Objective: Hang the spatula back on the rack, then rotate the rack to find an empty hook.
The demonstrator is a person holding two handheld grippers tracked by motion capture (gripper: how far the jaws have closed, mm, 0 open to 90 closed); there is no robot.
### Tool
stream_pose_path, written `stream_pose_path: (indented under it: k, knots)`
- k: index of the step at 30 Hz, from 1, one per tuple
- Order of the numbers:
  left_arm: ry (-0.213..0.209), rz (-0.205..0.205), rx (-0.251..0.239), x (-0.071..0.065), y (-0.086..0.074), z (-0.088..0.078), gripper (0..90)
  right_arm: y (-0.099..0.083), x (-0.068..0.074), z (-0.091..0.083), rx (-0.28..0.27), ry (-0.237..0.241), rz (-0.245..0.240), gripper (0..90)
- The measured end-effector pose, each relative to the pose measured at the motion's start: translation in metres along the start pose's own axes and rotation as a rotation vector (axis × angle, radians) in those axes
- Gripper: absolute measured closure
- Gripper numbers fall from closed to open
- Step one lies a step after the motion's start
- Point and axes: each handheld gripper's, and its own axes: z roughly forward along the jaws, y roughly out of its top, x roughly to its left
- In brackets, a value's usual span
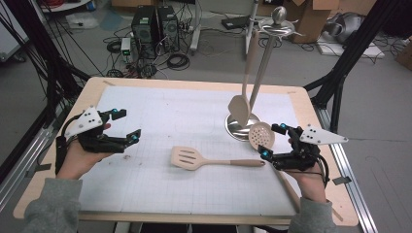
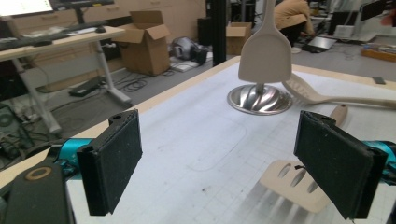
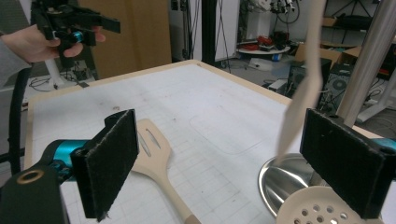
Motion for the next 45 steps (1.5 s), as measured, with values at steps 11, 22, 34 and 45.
stream_pose_path:
  k: [11, 22, 34, 45]
  knots:
    - [0.046, 0.012, -0.009, -0.010, -0.017, -0.036, 15.3, 0.002, 0.001, 0.002, -0.013, 0.012, 0.009, 10.6]
    - [0.150, -0.044, -0.023, -0.003, -0.031, -0.060, 15.2, 0.003, -0.002, 0.004, -0.019, 0.009, 0.003, 10.7]
    - [0.308, -0.091, -0.024, -0.001, -0.039, -0.077, 15.1, 0.002, -0.002, 0.001, -0.025, -0.026, 0.015, 10.6]
    - [0.246, -0.077, -0.030, -0.008, -0.036, -0.076, 14.2, 0.003, -0.003, -0.002, -0.019, -0.049, 0.005, 10.7]
